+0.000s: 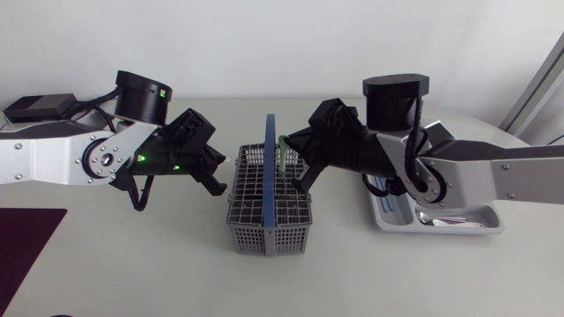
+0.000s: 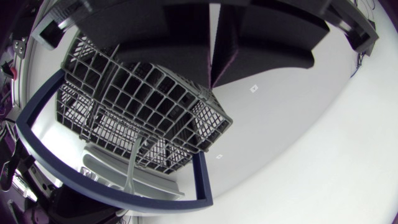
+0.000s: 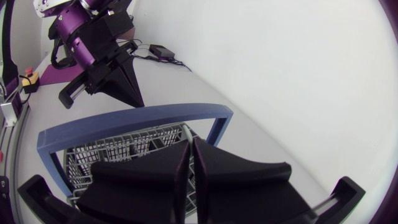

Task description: Unload the cutlery basket into the drawer organizer.

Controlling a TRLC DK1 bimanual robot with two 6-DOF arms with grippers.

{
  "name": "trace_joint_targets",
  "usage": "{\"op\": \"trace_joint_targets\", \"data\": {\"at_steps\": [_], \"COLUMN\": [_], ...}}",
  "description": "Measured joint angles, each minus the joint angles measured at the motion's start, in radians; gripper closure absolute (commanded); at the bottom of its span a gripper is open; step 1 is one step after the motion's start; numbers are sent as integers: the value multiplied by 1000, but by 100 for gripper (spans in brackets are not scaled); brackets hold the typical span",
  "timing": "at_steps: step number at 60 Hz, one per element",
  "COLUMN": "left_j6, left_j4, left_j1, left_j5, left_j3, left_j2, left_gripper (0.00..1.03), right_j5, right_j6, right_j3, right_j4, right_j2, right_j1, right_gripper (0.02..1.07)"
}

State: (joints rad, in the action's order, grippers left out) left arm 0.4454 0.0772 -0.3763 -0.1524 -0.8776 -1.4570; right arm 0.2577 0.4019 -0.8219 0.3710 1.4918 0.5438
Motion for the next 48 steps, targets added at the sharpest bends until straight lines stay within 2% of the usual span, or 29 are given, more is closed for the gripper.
{"op": "trace_joint_targets", "data": {"at_steps": [31, 40, 48], "left_j6": [0, 0, 0], "left_j4": [0, 0, 0], "left_j1": [0, 0, 0], "left_j5": [0, 0, 0], "left_j3": [3, 10, 13], "left_j2": [27, 34, 45], "left_gripper": [87, 87, 87], "right_j5": [58, 90, 158], "right_j6": [-62, -63, -58], "right_j3": [31, 32, 32], "right_j4": [-10, -78, -172], "right_j2": [-170, -253, -349], "right_j1": [-63, -105, -188], "right_gripper": [102, 102, 102]}}
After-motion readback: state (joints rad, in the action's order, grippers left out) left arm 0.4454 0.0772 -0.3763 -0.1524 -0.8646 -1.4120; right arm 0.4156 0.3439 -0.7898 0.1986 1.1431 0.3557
